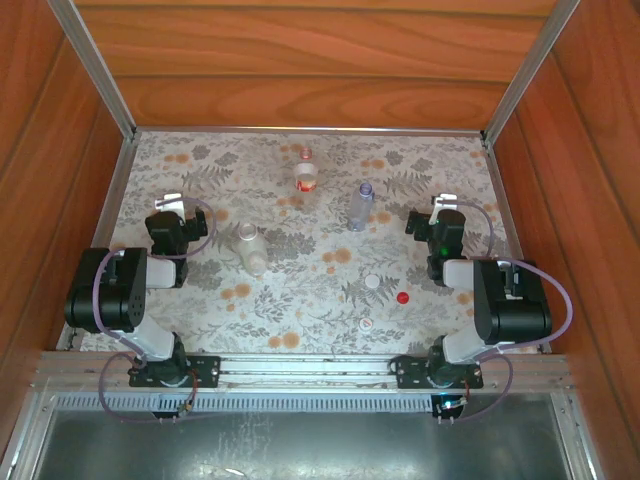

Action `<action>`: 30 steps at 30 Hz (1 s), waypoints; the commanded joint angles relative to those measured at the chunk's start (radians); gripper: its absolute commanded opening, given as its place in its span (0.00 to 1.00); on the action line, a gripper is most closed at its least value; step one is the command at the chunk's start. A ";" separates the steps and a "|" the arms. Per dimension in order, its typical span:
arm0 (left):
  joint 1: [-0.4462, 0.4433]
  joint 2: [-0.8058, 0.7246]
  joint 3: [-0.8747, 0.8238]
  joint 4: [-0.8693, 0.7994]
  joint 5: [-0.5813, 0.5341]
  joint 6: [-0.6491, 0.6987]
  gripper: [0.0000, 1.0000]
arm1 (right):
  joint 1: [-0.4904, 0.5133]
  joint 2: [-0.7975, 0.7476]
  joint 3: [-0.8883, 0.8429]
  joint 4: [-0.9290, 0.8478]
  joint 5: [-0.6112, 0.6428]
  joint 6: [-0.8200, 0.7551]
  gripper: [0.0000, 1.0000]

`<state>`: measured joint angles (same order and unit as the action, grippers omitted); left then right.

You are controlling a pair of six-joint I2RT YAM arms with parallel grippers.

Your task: Screw on the bottle caps

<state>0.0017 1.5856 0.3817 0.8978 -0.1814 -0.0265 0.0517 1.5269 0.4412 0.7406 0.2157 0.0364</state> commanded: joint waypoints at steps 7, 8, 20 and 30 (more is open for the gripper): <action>0.003 -0.007 0.003 0.020 -0.007 -0.010 1.00 | -0.003 0.000 0.008 0.006 0.005 0.008 1.00; 0.002 -0.007 0.003 0.020 -0.007 -0.010 1.00 | -0.003 -0.002 0.010 0.006 0.005 0.008 1.00; 0.003 -0.006 0.004 0.020 -0.008 -0.012 1.00 | -0.003 -0.001 0.010 0.005 0.005 0.008 1.00; -0.002 -0.107 -0.034 0.016 -0.038 -0.014 1.00 | -0.003 -0.083 0.002 -0.042 -0.010 -0.001 1.00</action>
<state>0.0017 1.5513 0.3710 0.8963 -0.1894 -0.0269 0.0517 1.5040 0.4408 0.7227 0.2134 0.0360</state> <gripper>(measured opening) 0.999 0.996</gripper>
